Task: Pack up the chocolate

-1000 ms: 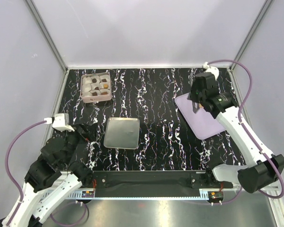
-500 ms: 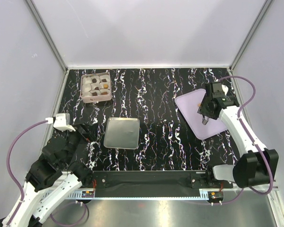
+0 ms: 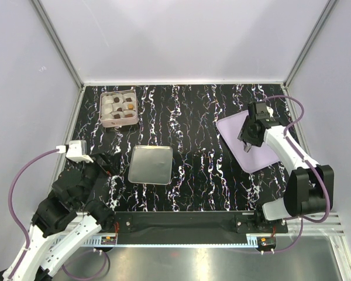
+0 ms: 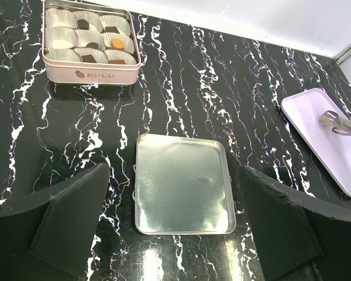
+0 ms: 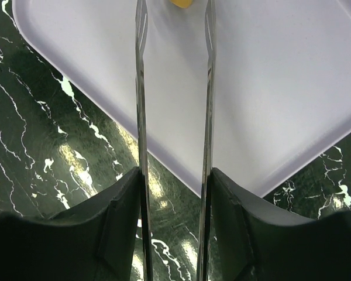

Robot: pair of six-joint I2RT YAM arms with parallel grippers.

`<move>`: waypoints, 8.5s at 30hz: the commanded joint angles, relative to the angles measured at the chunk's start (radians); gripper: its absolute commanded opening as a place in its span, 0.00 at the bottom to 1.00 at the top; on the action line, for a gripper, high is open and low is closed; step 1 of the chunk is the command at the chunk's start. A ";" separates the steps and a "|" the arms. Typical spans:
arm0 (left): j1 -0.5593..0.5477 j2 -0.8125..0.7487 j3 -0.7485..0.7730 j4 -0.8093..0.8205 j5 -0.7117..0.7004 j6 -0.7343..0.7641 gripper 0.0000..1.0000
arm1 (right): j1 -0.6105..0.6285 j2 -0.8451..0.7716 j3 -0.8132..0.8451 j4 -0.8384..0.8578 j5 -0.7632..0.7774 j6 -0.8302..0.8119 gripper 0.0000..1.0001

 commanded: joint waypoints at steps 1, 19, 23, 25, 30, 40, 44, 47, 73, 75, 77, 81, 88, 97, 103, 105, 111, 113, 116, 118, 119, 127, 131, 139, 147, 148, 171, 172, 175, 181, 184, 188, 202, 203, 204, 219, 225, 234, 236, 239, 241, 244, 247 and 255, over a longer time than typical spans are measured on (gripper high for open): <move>0.001 0.004 0.002 0.057 0.008 0.003 0.99 | -0.006 0.020 0.012 0.066 0.003 0.009 0.55; 0.001 0.007 0.000 0.057 0.000 0.004 0.99 | -0.012 0.079 0.041 0.110 -0.043 -0.020 0.52; 0.001 0.006 0.002 0.055 -0.001 0.003 0.99 | -0.012 0.083 0.049 0.106 -0.052 -0.040 0.52; 0.001 0.006 0.002 0.055 -0.003 0.003 0.99 | -0.012 0.096 0.063 0.072 -0.031 -0.034 0.52; 0.001 0.004 0.002 0.052 -0.004 0.001 0.99 | -0.012 0.098 0.054 0.058 -0.028 -0.040 0.52; 0.001 0.000 0.000 0.051 -0.004 -0.002 0.99 | -0.017 0.084 0.015 0.080 -0.060 -0.076 0.49; 0.001 -0.002 0.002 0.048 -0.007 -0.003 0.99 | -0.020 0.107 0.027 0.054 -0.052 -0.085 0.49; 0.001 -0.007 0.000 0.049 -0.009 -0.003 0.99 | -0.020 0.119 0.034 0.040 -0.055 -0.094 0.48; 0.001 -0.004 0.000 0.051 -0.009 -0.002 0.99 | -0.022 0.139 0.075 -0.018 -0.070 -0.143 0.40; 0.001 -0.005 0.000 0.051 -0.010 -0.003 0.99 | -0.022 0.130 0.087 -0.028 -0.070 -0.143 0.40; 0.001 -0.007 -0.001 0.052 -0.010 -0.005 0.99 | -0.022 0.121 0.099 -0.034 -0.070 -0.140 0.40; 0.001 -0.002 0.000 0.052 -0.012 -0.005 0.99 | -0.020 0.112 0.132 -0.058 -0.077 -0.137 0.40; 0.001 -0.005 -0.001 0.048 -0.015 -0.009 0.99 | -0.022 0.112 0.164 -0.074 -0.106 -0.134 0.40; 0.001 0.036 0.040 0.048 -0.013 0.000 0.99 | -0.008 0.106 0.245 -0.074 -0.228 -0.108 0.38; 0.001 0.130 0.238 -0.010 -0.020 0.004 0.99 | 0.159 0.167 0.360 -0.034 -0.233 -0.054 0.38; 0.001 0.157 0.301 -0.032 -0.016 0.004 0.99 | 0.227 0.237 0.441 -0.015 -0.224 -0.039 0.38; 0.001 0.208 0.468 -0.098 -0.006 0.000 0.99 | 0.464 0.487 0.756 0.046 -0.213 -0.017 0.38; 0.001 0.201 0.477 -0.109 -0.009 -0.005 0.99 | 0.510 0.559 0.896 0.063 -0.206 -0.036 0.38; 0.001 0.178 0.458 -0.107 -0.006 -0.014 0.99 | 0.586 0.697 1.048 0.118 -0.218 -0.051 0.37; 0.001 0.156 0.435 -0.101 0.000 -0.023 0.99 | 0.621 0.786 1.104 0.179 -0.241 -0.050 0.37; 0.001 0.153 0.430 -0.101 0.002 -0.023 0.99 | 0.630 0.811 1.144 0.202 -0.247 -0.048 0.36; 0.001 0.122 0.402 -0.126 0.000 -0.023 0.99 | 0.725 1.013 1.258 0.446 -0.316 -0.142 0.37; 0.001 0.102 0.393 -0.130 -0.016 -0.019 0.99 | 0.738 1.092 1.345 0.489 -0.342 -0.111 0.37; 0.001 0.066 0.398 -0.158 -0.023 -0.022 0.99 | 0.751 1.190 1.405 0.531 -0.368 -0.066 0.38; 0.001 0.036 0.395 -0.164 -0.035 -0.025 0.99 | 0.751 1.219 1.385 0.543 -0.388 -0.057 0.39; 0.001 0.036 0.395 -0.165 -0.036 -0.025 0.99 | 0.753 1.219 1.376 0.543 -0.390 -0.059 0.39; 0.001 0.024 0.370 -0.162 -0.056 -0.003 0.99 | 0.764 1.281 1.411 0.517 -0.390 -0.068 0.40; 0.001 0.024 0.370 -0.161 -0.058 -0.002 0.99 | 0.762 1.285 1.416 0.511 -0.388 -0.069 0.40; 0.001 0.024 0.365 -0.159 -0.061 0.001 0.99 | 0.767 1.290 1.416 0.512 -0.388 -0.069 0.41; 0.001 0.018 0.359 -0.159 -0.067 0.006 0.99 | 0.771 1.296 1.422 0.518 -0.393 -0.069 0.42; 0.001 0.013 0.356 -0.161 -0.069 0.008 0.99 | 0.773 1.290 1.423 0.520 -0.405 -0.079 0.43; 0.001 0.007 0.352 -0.161 -0.072 0.003 0.99 | 0.773 1.294 1.443 0.505 -0.403 -0.094 0.44; 0.001 -0.002 0.353 -0.164 -0.069 -0.005 0.99 | 0.773 1.290 1.449 0.486 -0.368 -0.100 0.48; 0.001 0.000 0.352 -0.164 -0.070 -0.005 0.99 | 0.773 1.290 1.451 0.486 -0.367 -0.102 0.48; 0.001 0.000 0.353 -0.164 -0.070 -0.005 0.99 | 0.773 1.287 1.449 0.489 -0.365 -0.103 0.48; 0.001 0.039 0.361 -0.147 -0.046 -0.011 0.99 | 0.773 1.107 1.311 0.563 -0.374 -0.155 0.46; 0.001 0.053 0.367 -0.152 -0.049 -0.020 0.99 | 0.771 0.950 1.198 0.606 -0.367 -0.186 0.45; 0.001 0.064 0.369 -0.172 -0.056 -0.040 0.99 | 0.768 0.621 0.786 0.653 -0.253 -0.186 0.45; 0.001 0.062 0.359 -0.172 -0.053 -0.046 0.99 | 0.764 0.488 0.645 0.640 -0.167 -0.197 0.45; 0.001 0.064 0.335 -0.156 -0.046 -0.060 0.99 | 0.753 0.321 0.511 0.548 -0.002 -0.203 0.45; 0.001 0.069 0.306 -0.129 -0.030 -0.068 0.99 | 0.733 0.219 0.459 0.473 0.087 -0.198 0.45; 0.001 0.092 0.267 -0.089 -0.004 -0.071 0.99 | 0.690 0.129 0.386 0.387 0.187 -0.168 0.46; 0.001 0.128 0.243 -0.051 0.014 -0.075 0.99 | 0.600 0.115 0.360 0.302 0.209 -0.102 0.47; 0.001 0.202 0.220 -0.014 0.013 -0.061 0.99 | 0.463 0.309 0.389 0.302 0.216 -0.067 0.47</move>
